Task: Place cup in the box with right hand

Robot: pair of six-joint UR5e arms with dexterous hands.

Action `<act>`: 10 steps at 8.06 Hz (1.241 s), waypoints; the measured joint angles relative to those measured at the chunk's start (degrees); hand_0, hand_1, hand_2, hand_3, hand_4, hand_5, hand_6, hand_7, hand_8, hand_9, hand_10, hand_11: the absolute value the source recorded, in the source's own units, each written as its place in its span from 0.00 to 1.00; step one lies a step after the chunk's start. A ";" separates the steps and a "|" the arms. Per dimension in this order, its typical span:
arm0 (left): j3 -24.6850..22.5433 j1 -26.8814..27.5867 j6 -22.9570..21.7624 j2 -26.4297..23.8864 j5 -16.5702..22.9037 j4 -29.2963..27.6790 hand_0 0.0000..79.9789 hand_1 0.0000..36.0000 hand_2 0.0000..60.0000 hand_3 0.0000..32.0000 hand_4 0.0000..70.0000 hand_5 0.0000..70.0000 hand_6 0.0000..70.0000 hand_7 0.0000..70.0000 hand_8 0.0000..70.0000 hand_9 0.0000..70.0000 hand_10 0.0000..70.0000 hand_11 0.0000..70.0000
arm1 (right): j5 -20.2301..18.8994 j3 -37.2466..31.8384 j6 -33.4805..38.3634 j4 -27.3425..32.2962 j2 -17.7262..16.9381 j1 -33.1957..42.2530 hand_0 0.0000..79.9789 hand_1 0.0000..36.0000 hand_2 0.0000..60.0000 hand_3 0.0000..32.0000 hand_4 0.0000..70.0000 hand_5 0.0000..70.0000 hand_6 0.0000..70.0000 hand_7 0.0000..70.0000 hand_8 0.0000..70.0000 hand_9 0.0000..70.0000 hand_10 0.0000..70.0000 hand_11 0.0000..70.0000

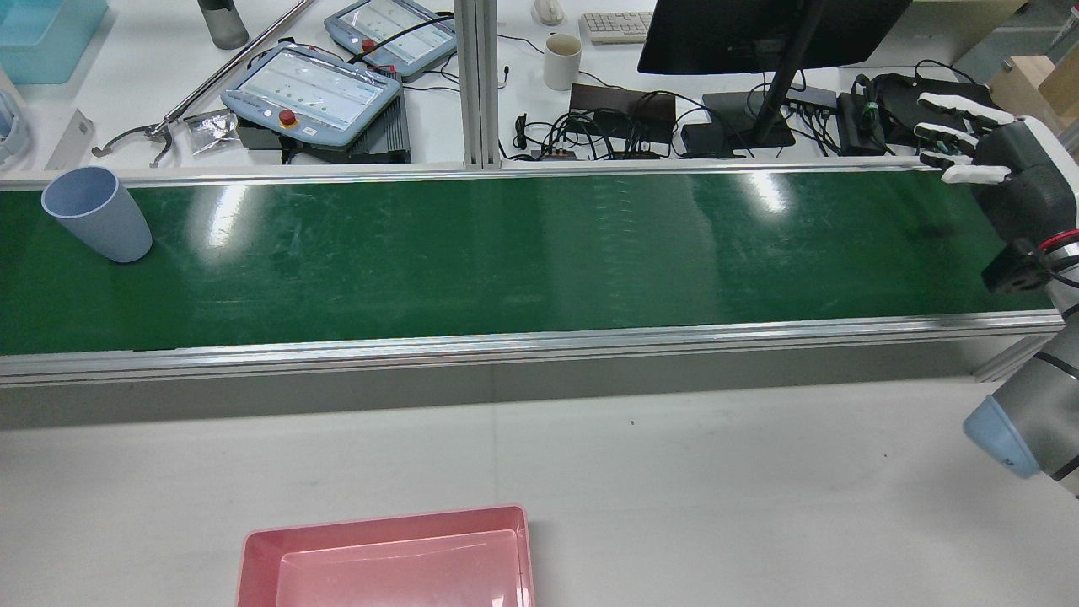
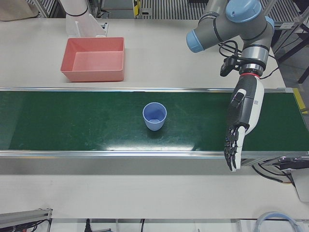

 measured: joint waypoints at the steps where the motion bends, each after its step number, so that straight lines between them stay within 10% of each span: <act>1: 0.00 0.00 0.00 -0.01 0.00 -0.01 0.00 0.00 0.00 0.00 0.00 0.00 0.00 0.00 0.00 0.00 0.00 0.00 | 0.05 -0.05 0.01 -0.01 0.02 -0.29 0.60 0.01 0.00 1.00 0.45 0.07 0.05 0.49 0.22 0.25 0.12 0.18; 4: 0.00 0.00 0.00 0.01 0.00 -0.03 0.00 0.00 0.00 0.00 0.00 0.00 0.00 0.00 0.00 0.00 0.00 0.00 | 0.09 -0.09 0.03 0.03 0.01 -0.54 0.61 0.03 0.00 1.00 0.49 0.07 0.06 0.52 0.22 0.26 0.13 0.19; 7: 0.08 0.00 0.00 0.02 0.00 -0.03 0.00 0.00 0.00 0.00 0.00 0.00 0.00 0.00 0.00 0.00 0.00 0.00 | 0.31 -1.11 -0.29 0.01 0.03 -0.76 0.62 0.05 0.00 0.64 0.68 0.07 0.09 0.61 0.24 0.31 0.14 0.21; 10: 0.09 0.00 0.00 0.00 0.00 -0.03 0.00 0.00 0.00 0.00 0.00 0.00 0.00 0.00 0.00 0.00 0.00 0.00 | 0.35 -1.71 -0.37 0.06 0.13 -1.80 0.62 0.03 0.00 0.72 0.65 0.07 0.09 0.60 0.24 0.30 0.14 0.20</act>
